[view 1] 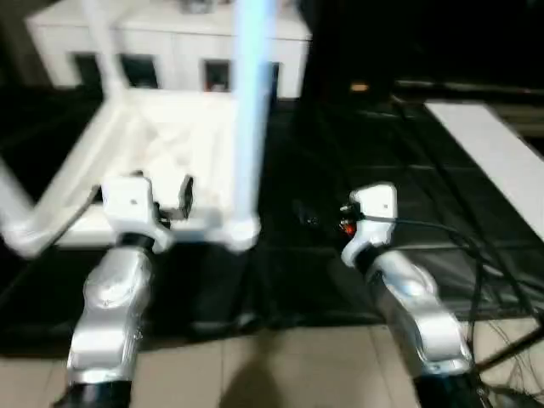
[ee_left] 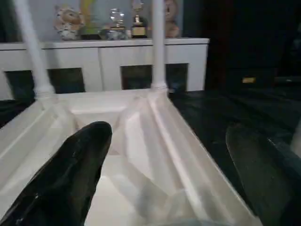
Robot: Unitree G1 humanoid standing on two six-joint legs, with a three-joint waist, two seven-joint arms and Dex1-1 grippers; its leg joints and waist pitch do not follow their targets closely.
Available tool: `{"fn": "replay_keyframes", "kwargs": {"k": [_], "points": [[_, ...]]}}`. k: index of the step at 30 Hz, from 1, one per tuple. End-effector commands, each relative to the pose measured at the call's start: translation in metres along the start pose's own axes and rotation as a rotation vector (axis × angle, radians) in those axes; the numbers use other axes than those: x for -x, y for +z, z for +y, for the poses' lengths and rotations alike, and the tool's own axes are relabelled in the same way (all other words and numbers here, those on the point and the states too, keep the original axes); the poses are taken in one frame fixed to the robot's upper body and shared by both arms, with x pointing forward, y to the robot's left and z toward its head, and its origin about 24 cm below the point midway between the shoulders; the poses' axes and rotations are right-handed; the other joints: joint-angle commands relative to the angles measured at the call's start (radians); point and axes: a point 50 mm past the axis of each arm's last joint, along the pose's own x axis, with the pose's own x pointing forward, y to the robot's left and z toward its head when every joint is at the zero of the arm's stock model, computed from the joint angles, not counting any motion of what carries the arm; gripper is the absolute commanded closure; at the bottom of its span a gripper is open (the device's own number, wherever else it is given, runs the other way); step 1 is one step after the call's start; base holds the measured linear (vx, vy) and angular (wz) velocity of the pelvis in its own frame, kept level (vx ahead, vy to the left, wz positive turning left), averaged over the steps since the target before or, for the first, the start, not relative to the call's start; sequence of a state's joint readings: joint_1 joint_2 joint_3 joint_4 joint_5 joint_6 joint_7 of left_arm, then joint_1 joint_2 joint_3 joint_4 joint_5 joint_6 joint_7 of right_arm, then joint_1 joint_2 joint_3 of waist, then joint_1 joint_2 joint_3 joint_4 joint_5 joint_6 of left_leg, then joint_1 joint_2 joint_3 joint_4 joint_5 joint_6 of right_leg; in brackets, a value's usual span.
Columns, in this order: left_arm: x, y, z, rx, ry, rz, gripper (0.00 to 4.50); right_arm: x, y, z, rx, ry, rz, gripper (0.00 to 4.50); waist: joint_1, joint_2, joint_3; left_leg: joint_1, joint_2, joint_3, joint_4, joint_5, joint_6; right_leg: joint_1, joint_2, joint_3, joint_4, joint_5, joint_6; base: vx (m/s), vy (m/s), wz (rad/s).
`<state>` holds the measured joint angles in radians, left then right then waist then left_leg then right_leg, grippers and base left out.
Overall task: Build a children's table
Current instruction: Rotate table base
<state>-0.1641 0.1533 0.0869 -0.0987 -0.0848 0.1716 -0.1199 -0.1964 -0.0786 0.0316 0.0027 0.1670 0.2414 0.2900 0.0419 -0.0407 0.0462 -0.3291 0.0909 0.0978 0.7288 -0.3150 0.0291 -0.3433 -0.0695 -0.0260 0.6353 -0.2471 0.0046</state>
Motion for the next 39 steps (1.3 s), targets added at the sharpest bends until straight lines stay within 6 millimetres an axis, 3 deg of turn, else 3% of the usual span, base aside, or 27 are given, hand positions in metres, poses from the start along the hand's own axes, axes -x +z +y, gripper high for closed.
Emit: {"fn": "replay_keyframes", "kwargs": {"k": [1, 2, 3, 4, 5, 6, 7, 8, 9, 10, 11, 12, 13, 14, 15, 16, 17, 19, 21, 22, 24, 25, 28, 31, 37, 39], "points": [[0.0, -0.001, 0.012, -0.012, 0.03, 0.006, 0.08, -0.004, 0.008, 0.005, 0.0, 0.022, -0.029, 0.0, 0.037, 0.006, -0.044, -0.077, 0.055, -0.019, -0.042, 0.077, 0.009, 0.113, -0.146, 0.112, -0.151, -0.425, -0.297, 0.123, -0.036, 0.03], [-0.001, -0.001, 0.013, -0.013, 0.032, 0.008, 0.08, -0.003, 0.008, 0.004, 0.004, 0.021, -0.029, 0.0, 0.034, 0.022, -0.039, -0.066, 0.068, -0.016, -0.081, 0.098, 0.011, 0.101, -0.124, 0.083, -0.151, -0.402, -0.31, 0.115, 0.003, 0.13], [-0.001, -0.001, 0.015, -0.009, 0.032, 0.011, 0.08, -0.003, 0.009, 0.003, 0.013, 0.023, -0.03, 0.0, 0.01, 0.069, -0.041, -0.015, 0.111, -0.017, -0.197, 0.063, 0.021, 0.065, -0.009, -0.013, -0.101, -0.286, -0.234, 0.141, 0.057, 0.02], [-0.001, -0.002, 0.017, 0.002, 0.021, 0.016, 0.08, -0.002, 0.01, 0.0, 0.031, 0.026, -0.027, 0.0, -0.018, 0.082, -0.05, 0.034, 0.146, -0.067, -0.216, 0.031, 0.053, 0.027, 0.025, -0.04, -0.037, -0.227, -0.194, 0.141, 0.057, 0.02], [-0.002, -0.003, 0.018, 0.004, 0.013, 0.018, 0.08, -0.002, 0.01, -0.001, 0.037, 0.026, -0.024, 0.0, -0.03, 0.097, -0.068, 0.111, 0.171, -0.105, -0.209, 0.026, 0.109, -0.036, 0.022, -0.046, 0.012, -0.166, -0.167, 0.181, 0.07, 0.04], [-0.003, -0.004, 0.019, 0.004, -0.027, 0.027, 0.08, -0.001, 0.01, -0.006, 0.041, 0.028, -0.019, 0.0, -0.04, 0.077, -0.075, 0.132, 0.206, -0.142, -0.189, 0.17, 0.272, -0.081, -0.002, -0.034, 0.06, -0.075, -0.088, 0.153, 0.049, 0.13], [-0.003, -0.005, 0.019, 0.003, -0.07, 0.034, 0.08, 0.0, 0.01, -0.009, 0.04, 0.032, -0.013, 0.0, -0.029, 0.071, -0.078, 0.123, 0.203, -0.131, -0.149, 0.502, 0.392, -0.124, -0.03, -0.014, 0.066, 0.023, -0.017, 0.153, 0.049, 0.13], [-0.004, -0.005, 0.018, 0.002, -0.163, 0.042, 0.08, 0.002, 0.01, -0.011, 0.046, 0.066, -0.002, 0.0, -0.022, 0.068, -0.076, 0.098, 0.184, -0.111, -0.132, 0.668, 0.409, -0.127, -0.038, -0.002, 0.053, 0.089, 0.004, 0.097, 0.035, 0.04], [-0.004, -0.005, 0.018, 0.002, -0.163, 0.042, 0.08, 0.002, 0.01, -0.011, 0.046, 0.066, -0.002, 0.0, -0.008, 0.026, -0.085, 0.045, 0.109, -0.049, -0.083, 0.802, 0.32, -0.093, -0.068, 0.036, -0.026, 0.305, -0.006, 0.0, 0.0, 0.0], [-0.005, -0.006, 0.017, -0.019, -0.323, 0.066, 0.08, 0.007, 0.01, -0.012, 0.056, 0.145, 0.025, 0.0, 0.01, 0.0, -0.089, -0.006, 0.04, -0.015, -0.081, 0.668, 0.208, -0.035, -0.074, 0.06, -0.018, 0.475, -0.062, 0.0, 0.0, 0.0], [-0.007, -0.006, 0.018, -0.026, -0.378, 0.077, 0.08, 0.009, 0.01, -0.011, 0.069, 0.188, 0.034, 0.0, 0.012, 0.0, -0.087, -0.02, 0.03, -0.002, -0.086, 0.617, 0.177, -0.03, -0.071, 0.068, -0.019, 0.549, -0.104, 0.0, 0.0, 0.0], [-0.008, -0.005, 0.02, -0.032, -0.423, 0.085, 0.08, 0.011, 0.01, -0.011, 0.085, 0.221, 0.036, 0.0, 0.013, 0.004, -0.086, -0.041, 0.043, -0.005, -0.109, 0.481, 0.134, -0.005, -0.072, 0.059, -0.015, 0.555, -0.167, -0.012, -0.06, 0.05], [-0.008, -0.005, 0.02, -0.032, -0.423, 0.085, 0.08, 0.011, 0.01, -0.011, 0.085, 0.221, 0.036, 0.0, 0.013, 0.008, -0.083, -0.043, 0.051, -0.004, -0.122, 0.408, 0.112, -0.001, -0.069, 0.05, -0.021, 0.498, -0.191, -0.012, -0.06, 0.05], [-0.01, -0.005, 0.021, -0.035, -0.467, 0.104, 0.08, 0.014, 0.01, -0.011, 0.084, 0.257, 0.049, 0.0, 0.007, 0.021, -0.076, -0.043, 0.07, -0.008, -0.138, 0.288, 0.074, 0.002, -0.07, 0.041, -0.028, 0.355, -0.238, -0.043, -0.053, -0.04], [-0.012, -0.004, 0.021, -0.05, -0.56, 0.144, 0.08, 0.019, 0.012, -0.012, 0.093, 0.313, 0.055, 0.0, 0.005, 0.028, -0.065, -0.034, 0.085, -0.008, -0.154, 0.163, 0.049, -0.001, -0.067, 0.036, -0.042, 0.194, -0.266, -0.059, -0.037, -0.03], [-0.012, -0.004, 0.022, -0.054, -0.584, 0.155, 0.08, 0.02, 0.013, -0.013, 0.095, 0.328, 0.057, 0.0, 0.002, 0.028, -0.057, -0.03, 0.098, -0.007, -0.164, 0.046, 0.027, -0.003, -0.065, 0.038, -0.051, 0.06, -0.27, -0.059, -0.037, -0.03], [-0.012, -0.005, 0.022, -0.063, -0.631, 0.193, 0.08, 0.023, 0.013, -0.012, 0.097, 0.368, 0.073, 0.0, 0.0, 0.034, -0.053, -0.03, 0.102, -0.007, -0.168, -0.008, 0.012, -0.005, -0.065, 0.039, -0.053, 0.009, -0.273, -0.066, -0.027, 0.01], [-0.014, -0.004, 0.022, -0.106, -0.727, 0.223, 0.08, 0.027, 0.013, -0.01, 0.115, 0.443, 0.1, 0.0, -0.004, 0.03, -0.03, -0.015, 0.108, 0.006, -0.186, -0.231, -0.046, -0.016, -0.066, 0.045, -0.082, -0.297, -0.226, -0.068, -0.023, 0.05], [-0.016, -0.003, 0.022, -0.129, -0.789, 0.235, 0.08, 0.029, 0.014, -0.008, 0.123, 0.496, 0.117, 0.0, -0.003, 0.03, -0.031, -0.005, 0.111, 0.012, -0.187, -0.262, -0.081, -0.024, -0.071, 0.051, -0.095, -0.392, -0.191, 0.0, 0.0, 0.0], [-0.02, -0.002, 0.022, -0.144, -0.85, 0.266, 0.08, 0.03, 0.014, -0.004, 0.135, 0.556, 0.143, 0.0, -0.004, 0.035, -0.031, -0.006, 0.108, 0.015, -0.193, -0.258, -0.084, -0.024, -0.066, 0.052, -0.101, -0.398, -0.17, 0.0, 0.0, 0.0], [-0.023, -0.003, 0.02, -0.191, -0.954, 0.33, 0.08, 0.031, 0.013, 0.002, 0.168, 0.634, 0.179, 0.0, 0.0, 0.033, -0.038, -0.009, 0.109, 0.016, -0.195, -0.214, -0.082, -0.019, -0.067, 0.055, -0.094, -0.355, -0.161, 0.0, 0.0, 0.0], [-0.025, -0.005, 0.019, -0.226, -0.97, 0.349, 0.23, 0.029, 0.012, 0.003, 0.179, 0.645, 0.183, 0.0, 0.002, 0.039, -0.039, -0.009, 0.11, 0.016, -0.195, -0.197, -0.082, -0.018, -0.069, 0.056, -0.093, -0.334, -0.165, 0.0, 0.0, 0.0], [-0.028, -0.01, 0.02, -0.276, -1.004, 0.402, 0.43, 0.026, 0.014, 0.007, 0.2, 0.676, 0.183, 0.0, 0.003, 0.034, -0.041, -0.018, 0.111, 0.022, -0.196, -0.16, -0.087, -0.014, -0.07, 0.054, -0.094, -0.344, -0.165, 0.0, 0.0, 0.0], [-0.03, -0.014, 0.024, -0.323, -1.006, 0.442, 0.69, 0.025, 0.015, 0.01, 0.226, 0.701, 0.189, 0.0, 0.002, 0.035, -0.044, -0.025, 0.112, 0.023, -0.196, -0.119, -0.088, -0.01, -0.068, 0.054, -0.086, -0.273, -0.179, 0.0, 0.0, 0.0], [-0.034, -0.022, 0.038, -0.388, -1.004, 0.52, 1.16, 0.025, 0.014, 0.014, 0.256, 0.757, 0.219, 0.0, 0.006, 0.04, -0.06, -0.025, 0.115, 0.031, -0.183, 0.034, -0.047, -0.007, -0.064, 0.043, -0.06, 0.027, -0.261, 0.0, 0.0, 0.0], [-0.036, -0.023, 0.04, -0.392, -0.999, 0.519, 1.28, 0.024, 0.013, 0.014, 0.262, 0.758, 0.219, 0.0, 0.009, 0.039, -0.063, -0.022, 0.118, 0.035, -0.179, 0.073, -0.02, -0.005, -0.068, 0.037, -0.053, 0.133, -0.307, 0.027, 0.007, 0.02]]}}
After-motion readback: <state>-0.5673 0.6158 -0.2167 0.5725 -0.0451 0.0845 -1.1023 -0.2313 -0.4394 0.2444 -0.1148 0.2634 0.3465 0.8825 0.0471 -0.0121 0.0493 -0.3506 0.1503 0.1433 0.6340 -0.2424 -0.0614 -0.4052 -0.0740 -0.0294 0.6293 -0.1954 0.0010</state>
